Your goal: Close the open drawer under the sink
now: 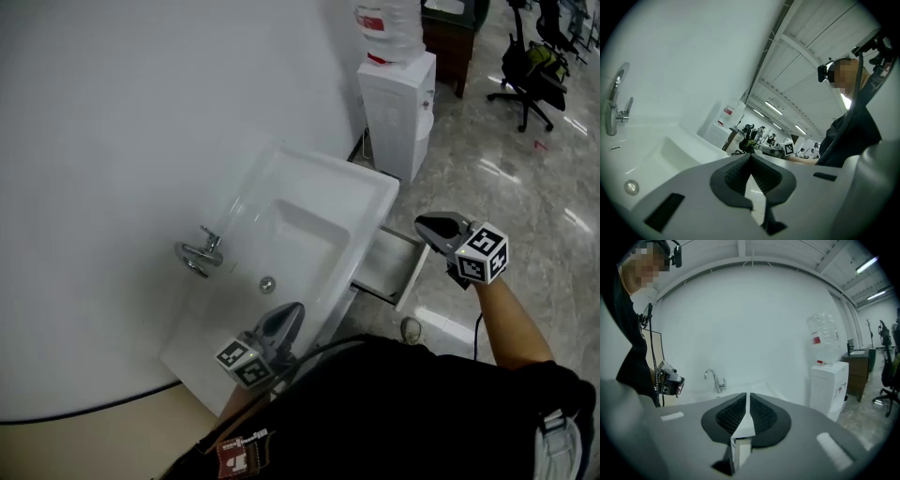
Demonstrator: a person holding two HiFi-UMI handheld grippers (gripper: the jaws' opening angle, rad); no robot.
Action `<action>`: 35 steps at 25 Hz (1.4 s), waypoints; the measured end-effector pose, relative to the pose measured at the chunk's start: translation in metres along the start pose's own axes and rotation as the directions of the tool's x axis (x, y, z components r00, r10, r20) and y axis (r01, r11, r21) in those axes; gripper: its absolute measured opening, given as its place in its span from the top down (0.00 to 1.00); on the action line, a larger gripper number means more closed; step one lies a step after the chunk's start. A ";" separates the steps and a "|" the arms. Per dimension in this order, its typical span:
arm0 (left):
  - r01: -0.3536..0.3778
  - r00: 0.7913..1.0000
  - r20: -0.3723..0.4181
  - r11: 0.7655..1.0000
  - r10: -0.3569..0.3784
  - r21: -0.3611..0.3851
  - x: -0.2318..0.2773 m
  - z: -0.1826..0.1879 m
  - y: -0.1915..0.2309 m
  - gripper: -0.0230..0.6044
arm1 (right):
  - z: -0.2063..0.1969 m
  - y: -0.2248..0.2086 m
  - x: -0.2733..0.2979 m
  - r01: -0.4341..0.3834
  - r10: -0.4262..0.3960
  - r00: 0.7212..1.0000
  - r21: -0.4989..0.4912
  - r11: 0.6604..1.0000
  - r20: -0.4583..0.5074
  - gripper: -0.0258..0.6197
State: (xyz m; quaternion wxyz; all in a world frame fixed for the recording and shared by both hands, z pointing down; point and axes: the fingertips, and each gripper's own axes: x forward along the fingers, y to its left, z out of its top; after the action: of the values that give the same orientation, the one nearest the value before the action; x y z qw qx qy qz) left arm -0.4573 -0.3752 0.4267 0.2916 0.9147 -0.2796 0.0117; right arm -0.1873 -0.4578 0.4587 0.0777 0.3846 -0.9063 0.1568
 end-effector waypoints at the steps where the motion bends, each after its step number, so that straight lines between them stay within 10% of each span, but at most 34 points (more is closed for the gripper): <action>1: 0.012 1.000 -0.022 1.000 -0.012 0.002 0.012 -0.006 -0.002 0.96 | -0.008 -0.008 -0.005 0.015 -0.015 1.000 -0.002 1.000 -0.003 0.96; 35: 0.184 0.833 -0.519 0.981 -0.192 -0.067 0.237 -0.271 -0.008 0.96 | -0.375 -0.096 -0.016 0.041 -0.040 0.950 -0.004 0.999 -0.308 0.75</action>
State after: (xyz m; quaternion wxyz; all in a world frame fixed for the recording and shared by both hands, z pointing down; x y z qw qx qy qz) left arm -0.2152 -0.3430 0.6916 0.3630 0.8978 -0.0987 0.2291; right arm -0.0994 -0.3805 0.8275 0.2209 0.3739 -0.8748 0.2146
